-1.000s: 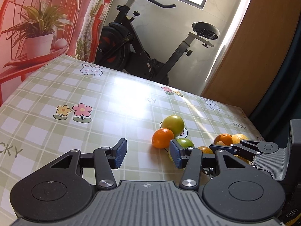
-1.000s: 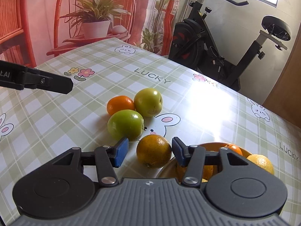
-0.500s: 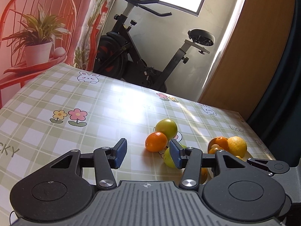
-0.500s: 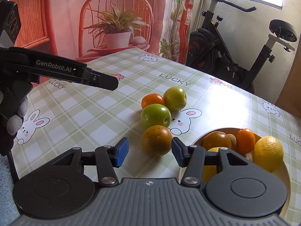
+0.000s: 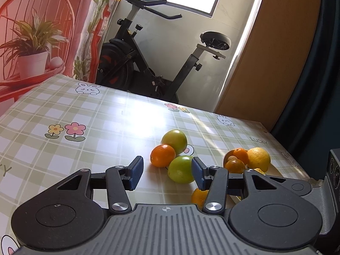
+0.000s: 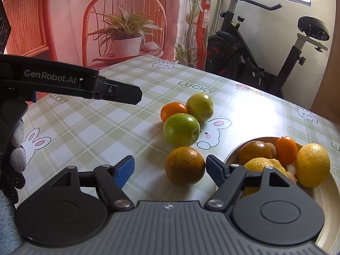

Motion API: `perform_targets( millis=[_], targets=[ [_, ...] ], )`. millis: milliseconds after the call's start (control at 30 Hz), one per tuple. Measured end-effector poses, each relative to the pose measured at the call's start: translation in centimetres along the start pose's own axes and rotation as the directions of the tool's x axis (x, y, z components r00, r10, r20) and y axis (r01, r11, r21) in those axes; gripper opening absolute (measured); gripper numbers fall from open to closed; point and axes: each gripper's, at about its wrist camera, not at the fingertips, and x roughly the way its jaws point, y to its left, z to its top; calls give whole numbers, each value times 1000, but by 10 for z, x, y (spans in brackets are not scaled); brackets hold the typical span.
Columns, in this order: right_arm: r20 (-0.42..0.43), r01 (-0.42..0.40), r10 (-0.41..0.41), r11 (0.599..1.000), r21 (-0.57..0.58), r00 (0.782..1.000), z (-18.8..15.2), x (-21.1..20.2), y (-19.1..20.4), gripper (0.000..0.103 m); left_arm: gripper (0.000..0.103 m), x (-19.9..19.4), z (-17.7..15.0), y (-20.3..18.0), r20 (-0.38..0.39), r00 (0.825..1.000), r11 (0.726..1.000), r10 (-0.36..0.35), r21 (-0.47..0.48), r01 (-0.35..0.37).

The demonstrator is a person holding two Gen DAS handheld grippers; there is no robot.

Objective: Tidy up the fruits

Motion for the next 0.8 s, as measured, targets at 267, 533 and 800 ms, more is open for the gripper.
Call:
perform_targets(
  millis=[267,533,800],
  targets=[
    [2,-75,75,997,34,997,-3,3,4,71,52,6,-3,4,-84,996,1000,-25,-4,24],
    [12,-64,63,994,87,998,-11,7,0,57,52,16,-7,4,-147,988,999,-40,-20,37],
    [62,-57,53,995,78,997,-16,4,1,48,52,25,-11,-3,-184,979,996,-85,-45,78]
  ],
)
